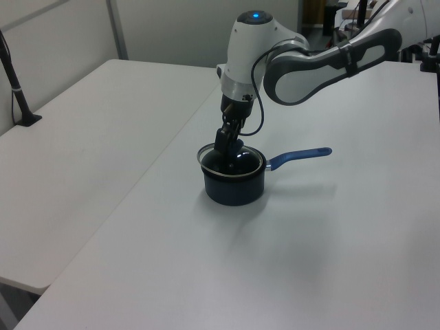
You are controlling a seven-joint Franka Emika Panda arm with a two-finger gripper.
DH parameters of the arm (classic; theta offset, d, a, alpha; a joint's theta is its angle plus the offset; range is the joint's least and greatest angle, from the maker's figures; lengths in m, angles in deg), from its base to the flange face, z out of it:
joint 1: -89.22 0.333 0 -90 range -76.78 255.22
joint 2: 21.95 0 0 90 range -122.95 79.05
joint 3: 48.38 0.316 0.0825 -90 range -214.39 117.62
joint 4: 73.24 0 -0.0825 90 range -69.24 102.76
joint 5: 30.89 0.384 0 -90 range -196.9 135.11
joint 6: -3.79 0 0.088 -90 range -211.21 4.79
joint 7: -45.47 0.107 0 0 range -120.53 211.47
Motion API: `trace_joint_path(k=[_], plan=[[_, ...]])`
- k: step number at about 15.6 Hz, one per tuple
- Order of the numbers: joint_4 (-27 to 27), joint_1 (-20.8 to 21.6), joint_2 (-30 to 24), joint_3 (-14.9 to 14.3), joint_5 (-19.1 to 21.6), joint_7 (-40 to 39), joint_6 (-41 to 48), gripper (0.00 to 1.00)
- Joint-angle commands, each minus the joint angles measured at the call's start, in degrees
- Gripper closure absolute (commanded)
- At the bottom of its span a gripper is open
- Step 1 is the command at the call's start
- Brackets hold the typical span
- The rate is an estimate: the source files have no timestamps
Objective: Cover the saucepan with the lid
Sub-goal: 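Open the gripper to release the knob and raise slightly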
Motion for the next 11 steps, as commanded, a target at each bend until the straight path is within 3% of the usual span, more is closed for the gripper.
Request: trace_joint_path(k=[1,11], plan=[[-0.7,0.6,-0.2,-0.3,-1.9,1.3,0.3,0.42],[-0.7,1.7,-1.1,-0.2,-4.5,1.2,4.0,0.4]])
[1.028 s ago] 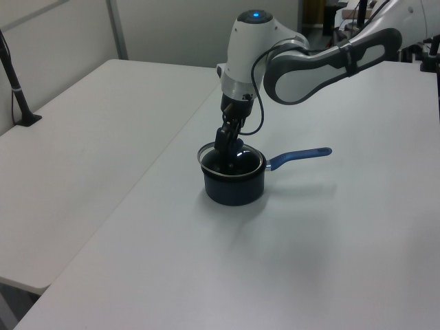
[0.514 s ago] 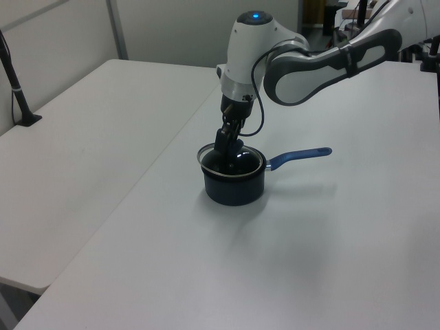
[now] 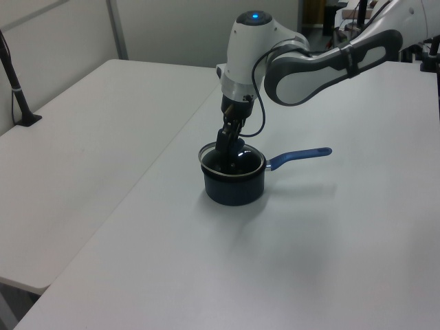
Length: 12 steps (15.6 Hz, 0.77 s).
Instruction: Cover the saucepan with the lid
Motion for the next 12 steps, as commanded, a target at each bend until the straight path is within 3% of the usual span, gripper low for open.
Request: trace_joint_path(k=[1,3,6,12], plan=[[-0.5,1.3,-1.0,-0.2,-2.4,1.2,2.8,0.33],[-0.4,1.3,-0.9,-0.2,-2.5,1.4,2.8,0.0],[-0.4,1.0,-1.3,-0.2,-1.7,1.4,3.4,0.0],[4.7,-0.9,-10.0,-0.6,-1.5,0.9,14.1,0.0]])
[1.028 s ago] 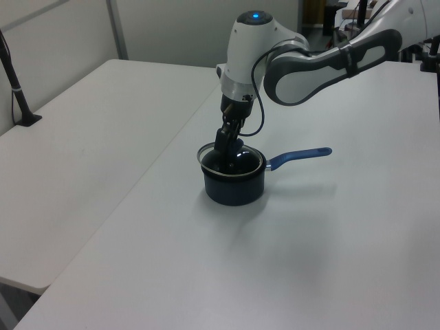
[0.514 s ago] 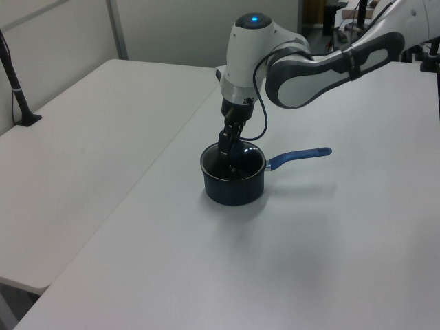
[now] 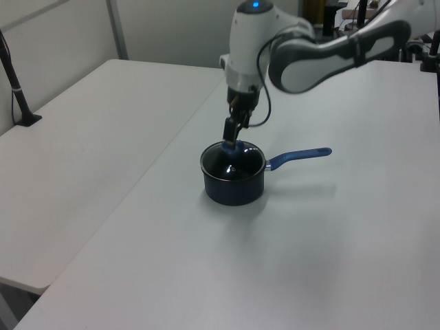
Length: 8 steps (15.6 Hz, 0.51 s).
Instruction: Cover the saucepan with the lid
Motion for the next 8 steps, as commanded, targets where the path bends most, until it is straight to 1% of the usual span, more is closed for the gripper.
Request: trace_joint_path(k=[1,3,6,8], plan=[[6.8,-2.4,-8.7,-0.1,0.0,-0.5,7.8,0.0],[10.5,-4.4,-13.5,-0.1,1.4,-4.5,11.0,0.0],[17.7,-9.2,-22.4,0.0,4.3,-13.2,13.9,0.0],[21.2,-12.7,-27.7,0.2,6.1,-17.4,15.6,0.0]])
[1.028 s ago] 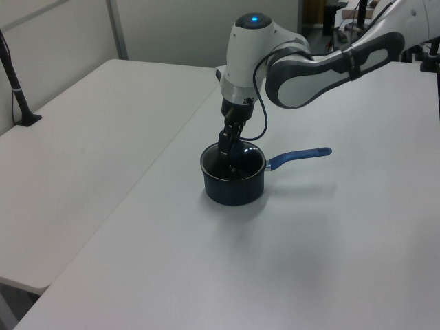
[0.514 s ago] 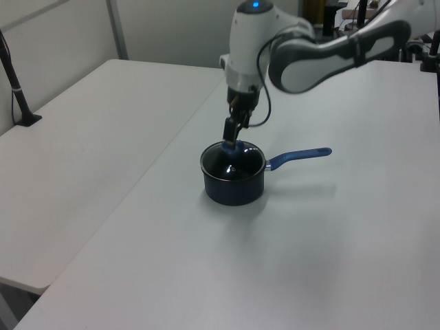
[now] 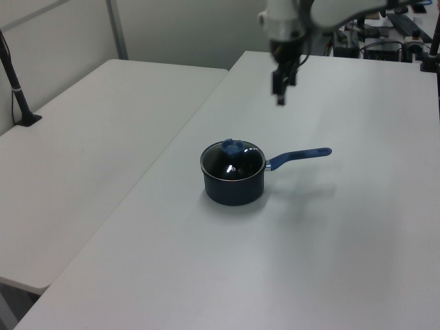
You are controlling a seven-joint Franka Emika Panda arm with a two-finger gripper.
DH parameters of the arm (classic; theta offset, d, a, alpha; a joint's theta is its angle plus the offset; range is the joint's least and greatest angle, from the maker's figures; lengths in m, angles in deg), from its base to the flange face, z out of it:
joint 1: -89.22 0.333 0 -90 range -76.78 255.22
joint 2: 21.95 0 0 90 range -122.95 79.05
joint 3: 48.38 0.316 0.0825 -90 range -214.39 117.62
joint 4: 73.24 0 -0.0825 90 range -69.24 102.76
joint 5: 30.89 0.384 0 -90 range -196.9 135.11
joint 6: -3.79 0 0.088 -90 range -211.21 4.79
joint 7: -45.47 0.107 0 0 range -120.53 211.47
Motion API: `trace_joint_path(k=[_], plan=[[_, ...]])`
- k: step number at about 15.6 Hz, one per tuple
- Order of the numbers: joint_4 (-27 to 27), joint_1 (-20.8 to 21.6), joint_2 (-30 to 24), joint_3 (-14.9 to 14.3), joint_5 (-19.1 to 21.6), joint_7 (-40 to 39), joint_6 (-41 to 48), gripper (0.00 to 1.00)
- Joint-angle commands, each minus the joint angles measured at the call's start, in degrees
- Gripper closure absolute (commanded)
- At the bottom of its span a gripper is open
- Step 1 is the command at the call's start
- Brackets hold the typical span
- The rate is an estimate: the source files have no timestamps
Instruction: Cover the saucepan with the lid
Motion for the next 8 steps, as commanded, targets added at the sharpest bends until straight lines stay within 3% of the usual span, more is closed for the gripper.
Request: trace_joint_path(k=[1,4,8], plan=[[11.4,-6.0,-13.8,0.5,4.3,-7.2,2.0,0.0],[12.2,-10.1,-16.5,0.9,5.8,-7.3,2.5,0.0],[11.9,-10.6,-16.7,1.0,5.8,-6.8,2.5,0.0]])
